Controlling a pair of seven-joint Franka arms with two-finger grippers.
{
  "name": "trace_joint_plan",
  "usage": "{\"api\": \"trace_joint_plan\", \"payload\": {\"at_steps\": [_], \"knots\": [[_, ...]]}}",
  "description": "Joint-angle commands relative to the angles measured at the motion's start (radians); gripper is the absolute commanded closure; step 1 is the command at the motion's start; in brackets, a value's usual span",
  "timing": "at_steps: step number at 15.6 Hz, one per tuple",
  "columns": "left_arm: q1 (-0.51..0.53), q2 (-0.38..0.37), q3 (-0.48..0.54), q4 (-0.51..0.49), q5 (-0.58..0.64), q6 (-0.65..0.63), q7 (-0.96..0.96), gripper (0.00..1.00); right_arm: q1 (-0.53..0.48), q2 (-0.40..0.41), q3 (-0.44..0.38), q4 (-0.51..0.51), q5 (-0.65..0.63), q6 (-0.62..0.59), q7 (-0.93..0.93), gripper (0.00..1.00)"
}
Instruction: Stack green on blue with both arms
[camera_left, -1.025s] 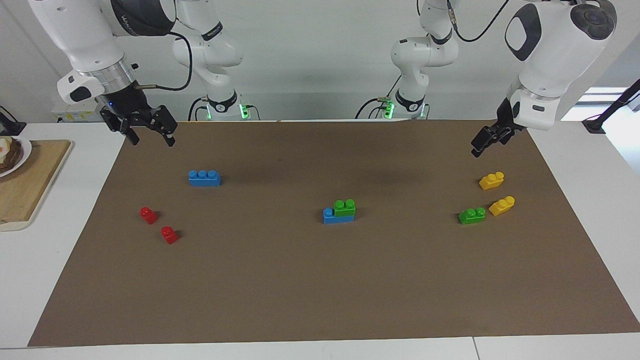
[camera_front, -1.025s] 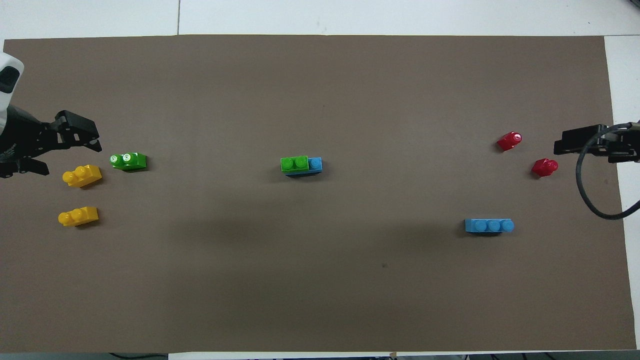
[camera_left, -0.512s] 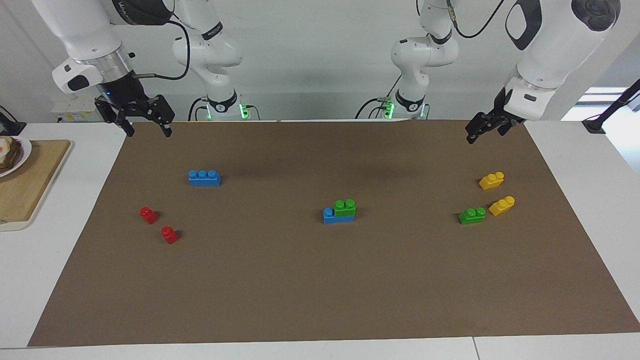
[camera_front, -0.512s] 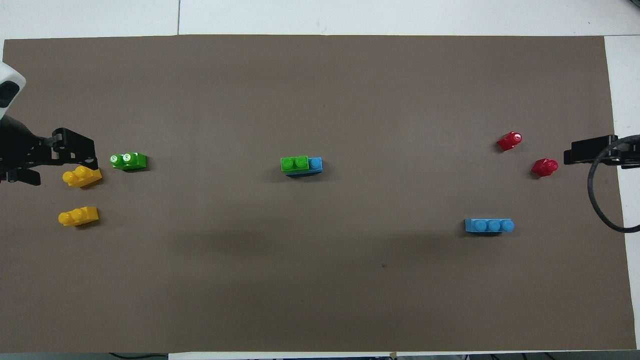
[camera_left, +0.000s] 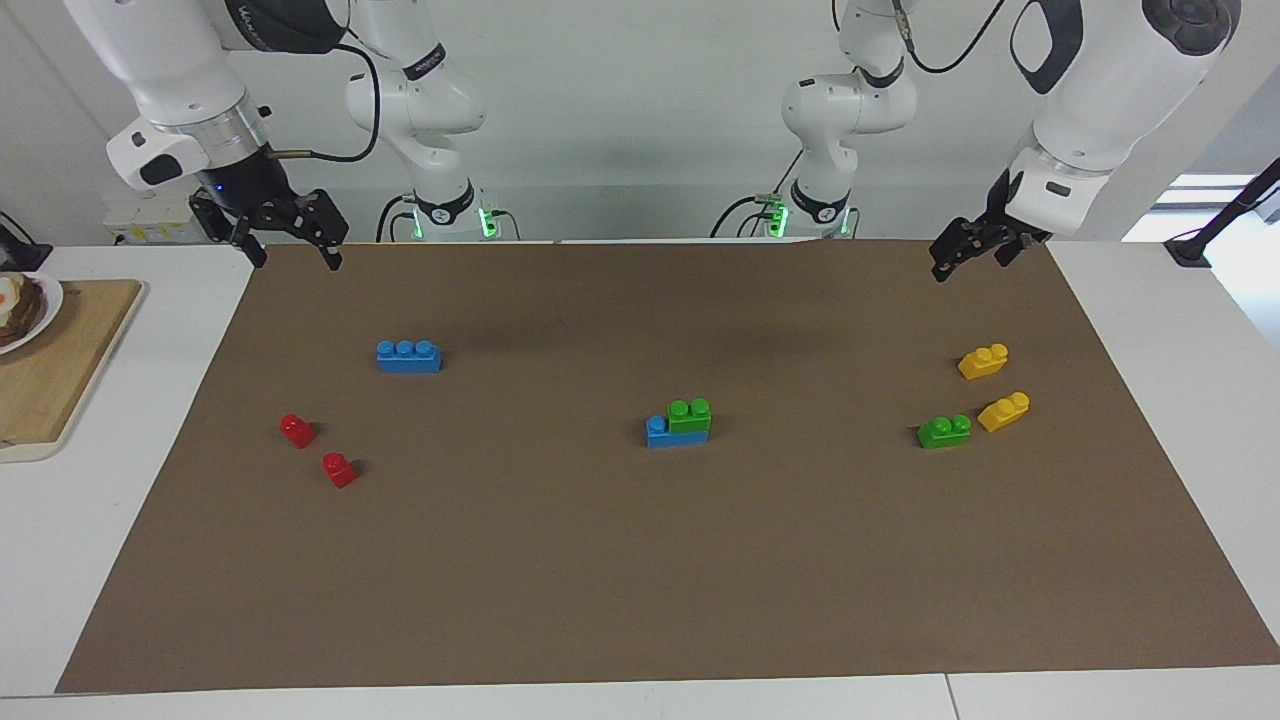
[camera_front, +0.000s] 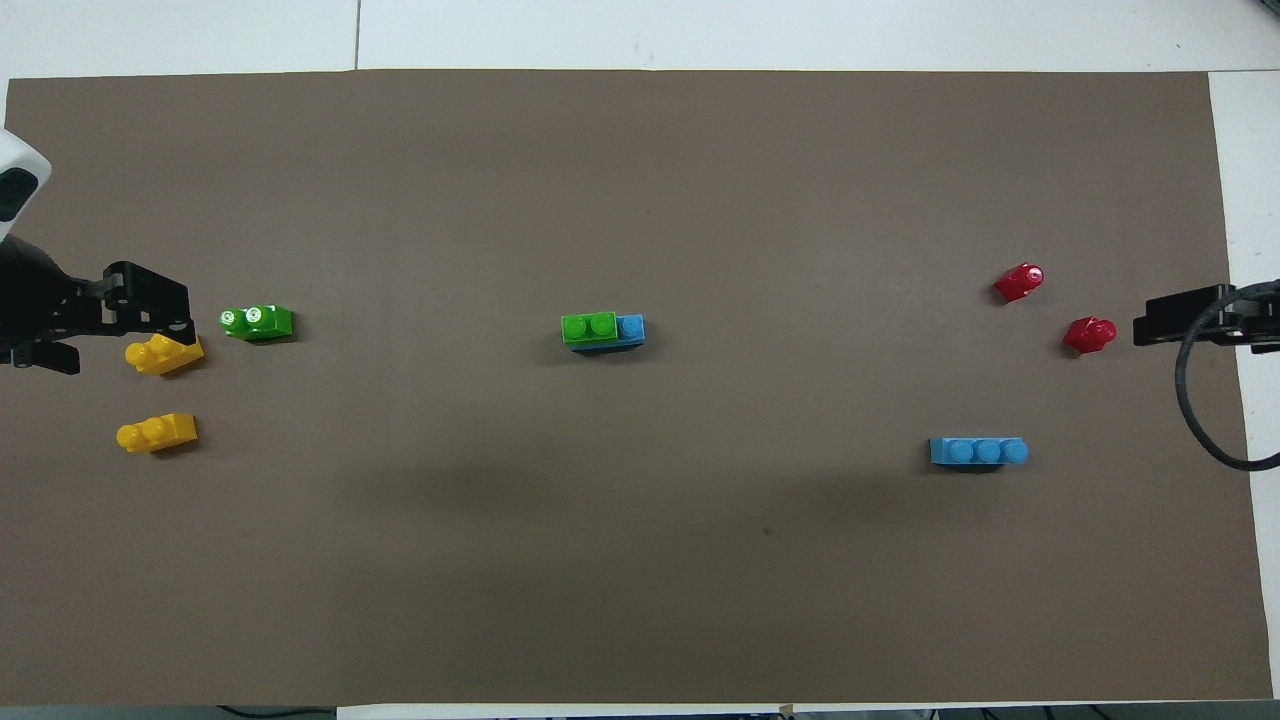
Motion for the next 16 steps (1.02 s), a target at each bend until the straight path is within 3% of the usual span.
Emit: {"api": "trace_joint_plan", "payload": {"at_steps": [1, 16], "knots": [[0.013, -0.019, -0.011, -0.019, -0.016, -0.003, 0.034, 0.00, -0.015, 0.002, 0.008, 0.014, -0.015, -0.022, -0.018, 0.00], [0.013, -0.007, -0.062, 0.013, -0.014, 0.007, 0.082, 0.00, -0.014, -0.004, 0.008, 0.006, -0.012, -0.023, -0.010, 0.00]]}}
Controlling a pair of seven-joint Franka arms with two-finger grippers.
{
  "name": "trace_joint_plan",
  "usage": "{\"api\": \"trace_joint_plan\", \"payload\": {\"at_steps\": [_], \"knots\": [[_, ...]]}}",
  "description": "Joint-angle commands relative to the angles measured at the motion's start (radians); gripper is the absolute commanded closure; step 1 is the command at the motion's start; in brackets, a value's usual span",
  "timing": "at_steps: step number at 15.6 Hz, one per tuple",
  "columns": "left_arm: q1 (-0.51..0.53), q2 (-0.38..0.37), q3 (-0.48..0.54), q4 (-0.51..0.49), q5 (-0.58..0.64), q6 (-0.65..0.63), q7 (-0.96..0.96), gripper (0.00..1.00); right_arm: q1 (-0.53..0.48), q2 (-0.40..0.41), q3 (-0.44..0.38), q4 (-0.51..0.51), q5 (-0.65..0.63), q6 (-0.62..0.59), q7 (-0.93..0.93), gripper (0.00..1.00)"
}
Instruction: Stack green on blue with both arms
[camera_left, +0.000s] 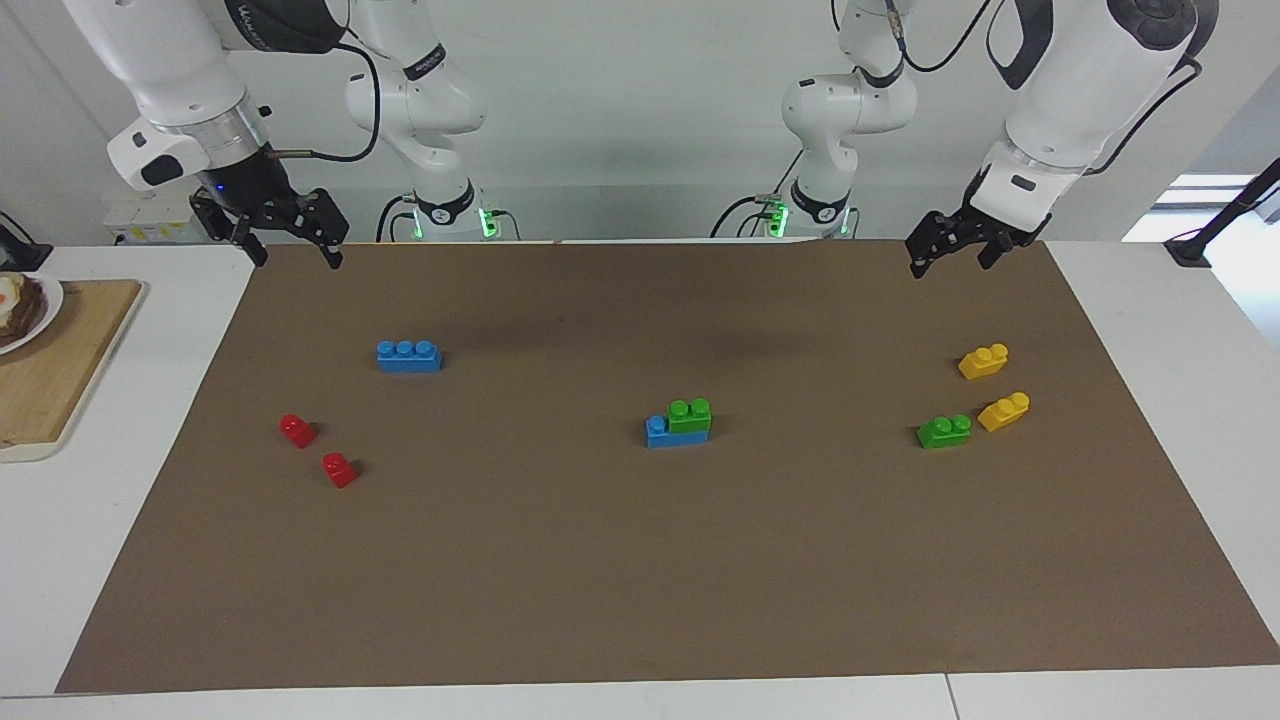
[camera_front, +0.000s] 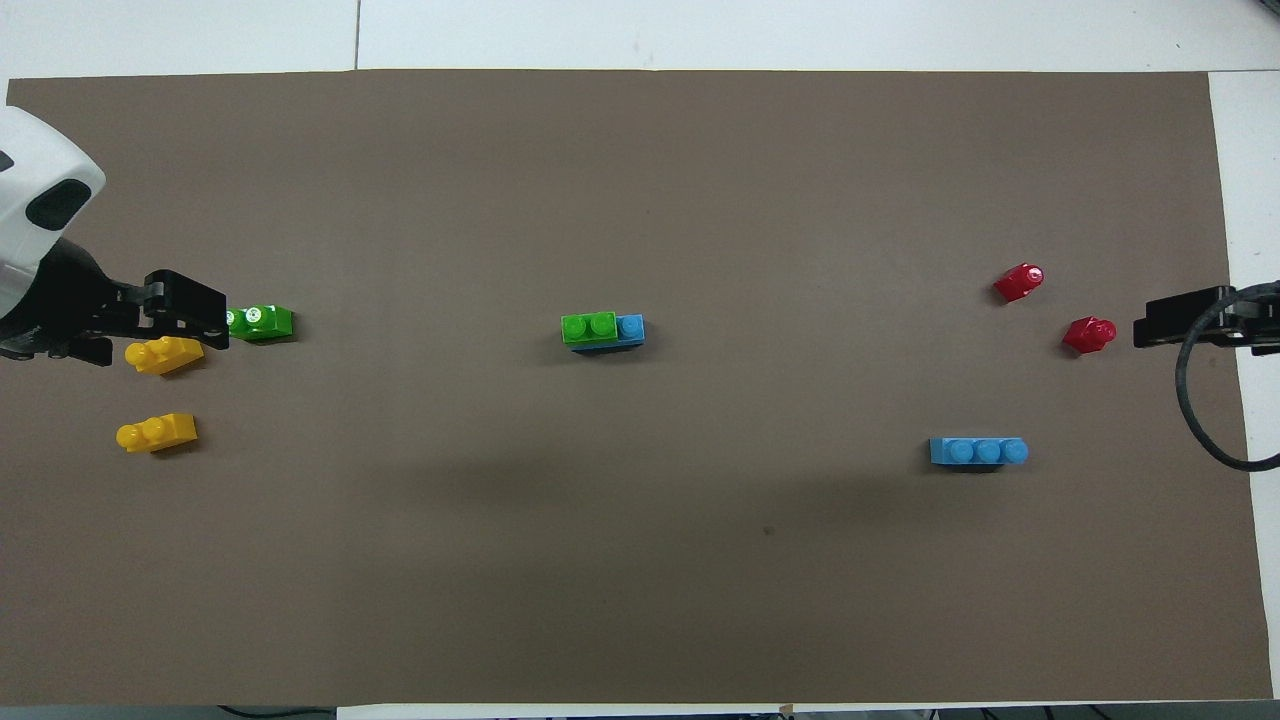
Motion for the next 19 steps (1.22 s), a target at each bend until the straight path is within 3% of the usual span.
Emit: {"api": "trace_joint_plan", "payload": {"at_steps": [1, 11, 19], "knots": [[0.015, -0.006, -0.004, 0.007, -0.013, 0.004, 0.019, 0.00, -0.014, -0.004, 0.009, 0.005, -0.012, -0.020, -0.010, 0.00], [0.020, -0.008, 0.000, 0.009, -0.005, 0.008, 0.021, 0.00, -0.015, -0.002, 0.007, 0.008, -0.017, -0.020, -0.010, 0.00], [0.020, -0.008, 0.005, 0.007, -0.003, 0.029, 0.128, 0.00, -0.015, -0.002, 0.007, 0.008, -0.029, -0.022, -0.010, 0.00]]}}
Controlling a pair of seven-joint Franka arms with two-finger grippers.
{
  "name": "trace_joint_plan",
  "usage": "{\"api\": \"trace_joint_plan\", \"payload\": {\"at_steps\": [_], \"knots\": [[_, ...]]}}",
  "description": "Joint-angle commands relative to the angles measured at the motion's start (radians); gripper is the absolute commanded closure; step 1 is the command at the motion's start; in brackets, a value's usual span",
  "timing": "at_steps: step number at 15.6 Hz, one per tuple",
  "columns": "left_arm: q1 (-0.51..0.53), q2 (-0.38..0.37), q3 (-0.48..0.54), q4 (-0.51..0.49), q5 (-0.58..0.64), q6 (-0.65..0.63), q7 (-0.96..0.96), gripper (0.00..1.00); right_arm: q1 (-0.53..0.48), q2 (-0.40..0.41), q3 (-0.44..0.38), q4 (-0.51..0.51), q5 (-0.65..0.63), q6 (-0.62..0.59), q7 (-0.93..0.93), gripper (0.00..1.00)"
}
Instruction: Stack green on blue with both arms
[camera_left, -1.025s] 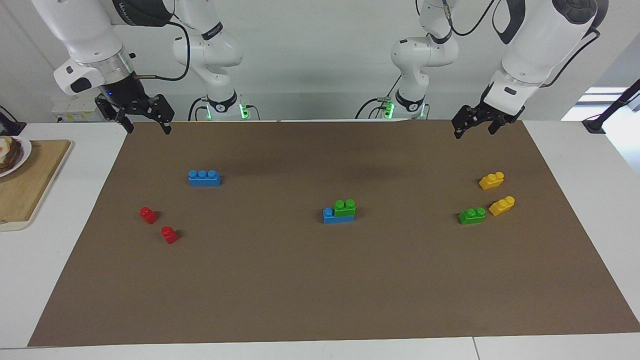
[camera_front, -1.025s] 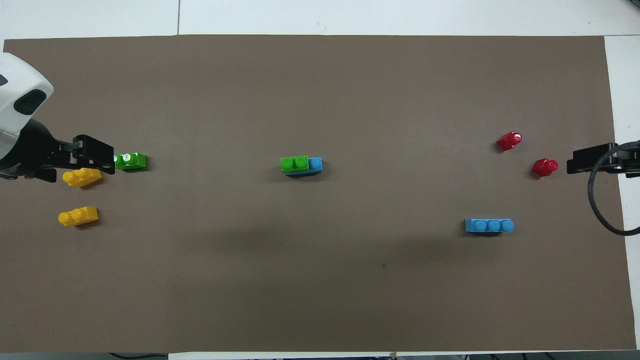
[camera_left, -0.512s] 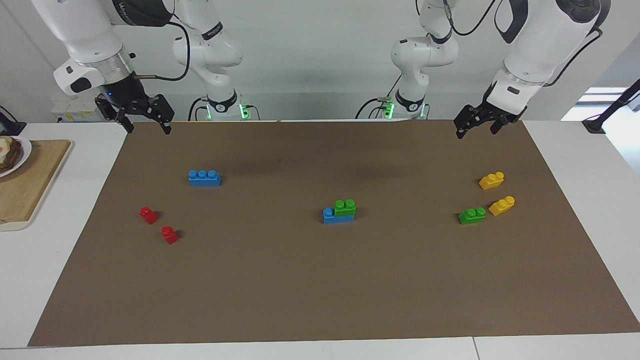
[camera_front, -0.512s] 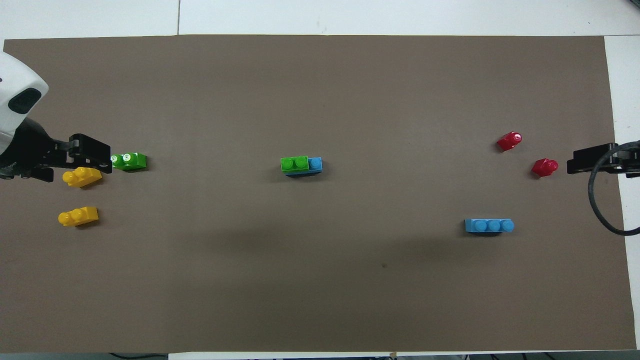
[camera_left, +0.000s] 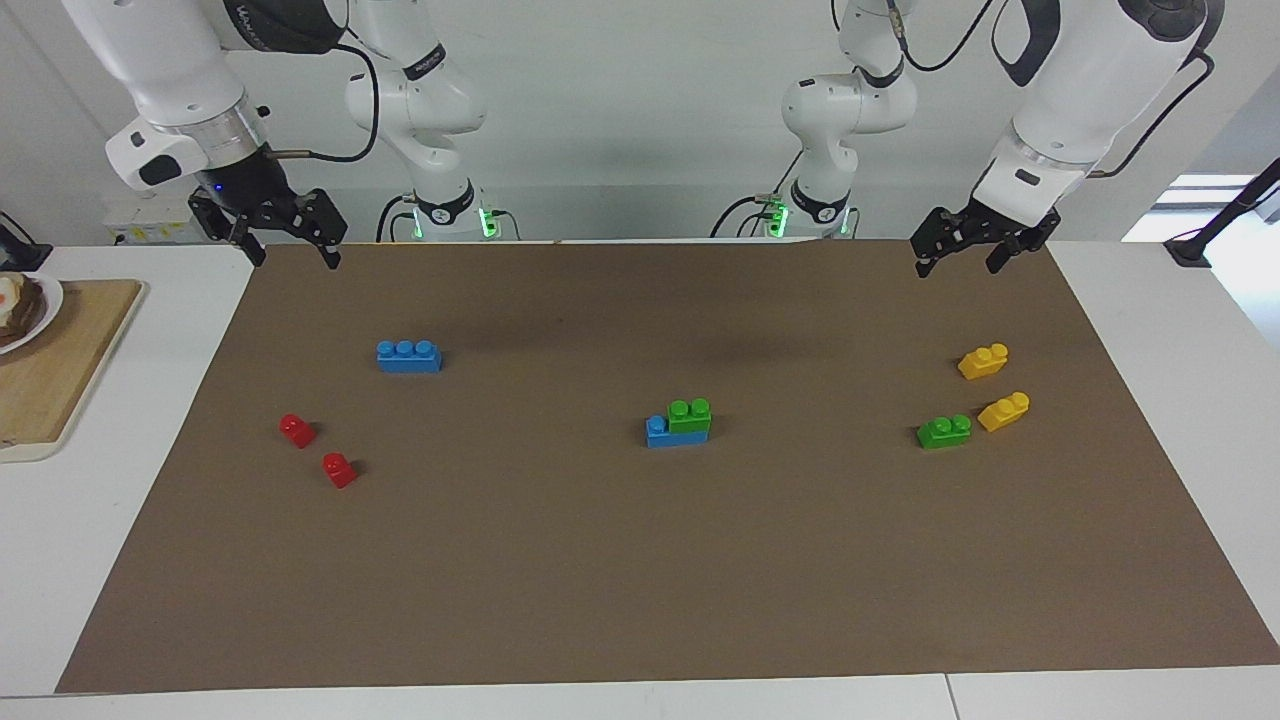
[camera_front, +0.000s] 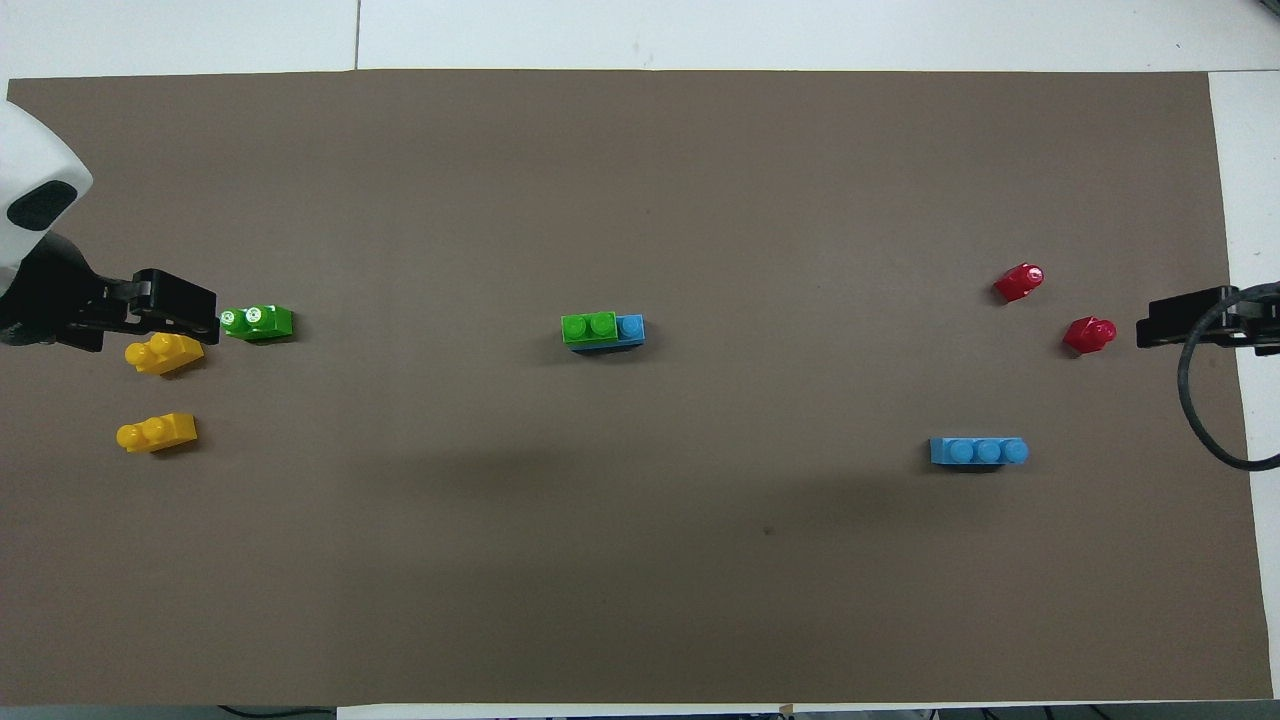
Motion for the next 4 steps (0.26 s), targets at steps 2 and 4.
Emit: {"api": "trace_joint_plan", "payload": {"at_steps": [2, 4], "knots": [[0.018, -0.008, -0.006, 0.002, -0.004, 0.010, 0.030, 0.00, -0.015, -0.004, 0.009, 0.007, -0.024, -0.021, -0.010, 0.00], [0.016, -0.009, -0.006, 0.002, -0.004, 0.013, 0.030, 0.00, -0.015, -0.002, 0.009, 0.007, -0.024, -0.021, -0.010, 0.00]]}}
